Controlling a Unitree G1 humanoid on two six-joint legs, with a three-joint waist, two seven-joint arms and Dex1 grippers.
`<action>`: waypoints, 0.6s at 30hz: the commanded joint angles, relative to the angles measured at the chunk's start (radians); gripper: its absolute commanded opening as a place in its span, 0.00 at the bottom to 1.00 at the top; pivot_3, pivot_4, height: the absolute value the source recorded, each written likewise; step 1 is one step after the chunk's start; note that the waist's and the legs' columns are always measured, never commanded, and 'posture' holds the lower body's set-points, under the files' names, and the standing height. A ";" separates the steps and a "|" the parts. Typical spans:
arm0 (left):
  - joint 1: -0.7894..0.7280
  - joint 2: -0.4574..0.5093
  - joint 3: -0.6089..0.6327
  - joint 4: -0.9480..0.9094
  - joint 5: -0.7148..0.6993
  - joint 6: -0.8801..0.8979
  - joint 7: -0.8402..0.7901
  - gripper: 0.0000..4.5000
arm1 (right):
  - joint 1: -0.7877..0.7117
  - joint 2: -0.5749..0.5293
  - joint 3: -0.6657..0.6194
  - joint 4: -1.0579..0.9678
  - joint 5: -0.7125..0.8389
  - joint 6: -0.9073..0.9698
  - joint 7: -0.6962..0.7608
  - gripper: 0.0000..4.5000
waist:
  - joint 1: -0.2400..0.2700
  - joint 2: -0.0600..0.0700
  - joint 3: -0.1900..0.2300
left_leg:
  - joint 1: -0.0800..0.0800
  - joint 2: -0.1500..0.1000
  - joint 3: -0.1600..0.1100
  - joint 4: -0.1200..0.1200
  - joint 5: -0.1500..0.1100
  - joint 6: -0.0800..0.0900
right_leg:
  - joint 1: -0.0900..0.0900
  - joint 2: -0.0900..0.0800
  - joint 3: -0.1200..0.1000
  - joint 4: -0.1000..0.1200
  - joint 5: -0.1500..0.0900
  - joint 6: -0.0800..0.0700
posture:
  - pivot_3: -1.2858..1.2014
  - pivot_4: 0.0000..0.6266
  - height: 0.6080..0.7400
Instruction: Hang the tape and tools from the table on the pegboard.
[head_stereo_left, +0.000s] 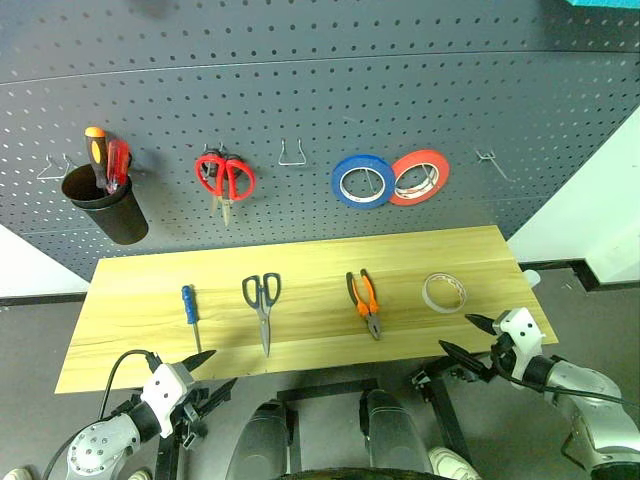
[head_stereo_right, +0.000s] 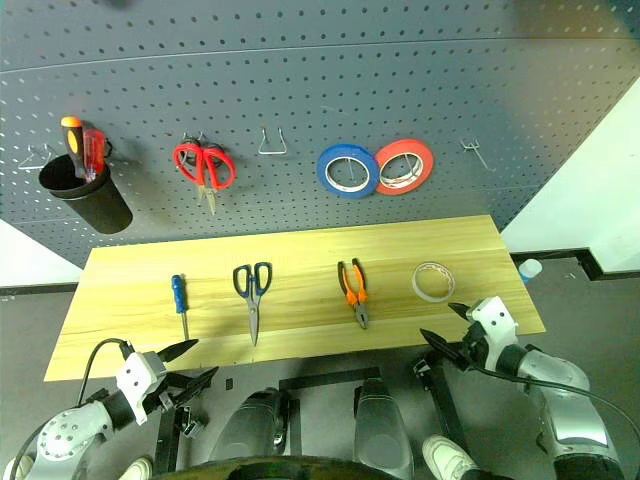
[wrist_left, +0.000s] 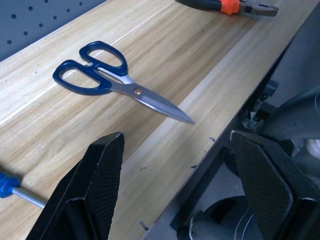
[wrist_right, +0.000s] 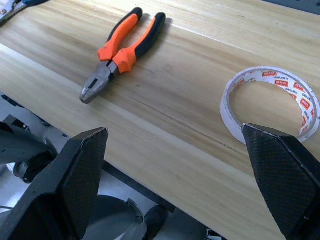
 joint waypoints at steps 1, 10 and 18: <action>0.009 0.009 0.005 -0.026 -0.014 0.005 0.003 0.78 | -0.014 0.006 0.002 0.038 -0.018 -0.051 0.003 1.00 | 0.000 0.000 0.000 | 0.001 0.000 0.000 0.000 0.000 0.000 | 0.001 0.000 0.000 0.000 0.000 0.000 | 0.49 0.23 0.94; -0.043 0.011 -0.007 -0.023 -0.009 0.028 -0.004 0.78 | -0.084 0.005 0.037 0.121 -0.072 -0.074 -0.006 1.00 | -0.002 0.000 0.000 | 0.011 0.000 0.000 0.000 0.000 0.000 | 0.011 0.000 0.000 -0.002 -0.001 0.000 | 0.49 0.22 0.94; -0.244 -0.009 -0.112 -0.018 -0.007 0.146 -0.074 0.78 | -0.268 0.019 0.122 0.233 -0.177 -0.009 -0.079 1.00 | -0.001 0.001 -0.001 | 0.011 0.000 0.000 -0.001 0.000 0.000 | 0.012 0.000 0.000 -0.001 0.001 -0.002 | 0.49 0.22 0.94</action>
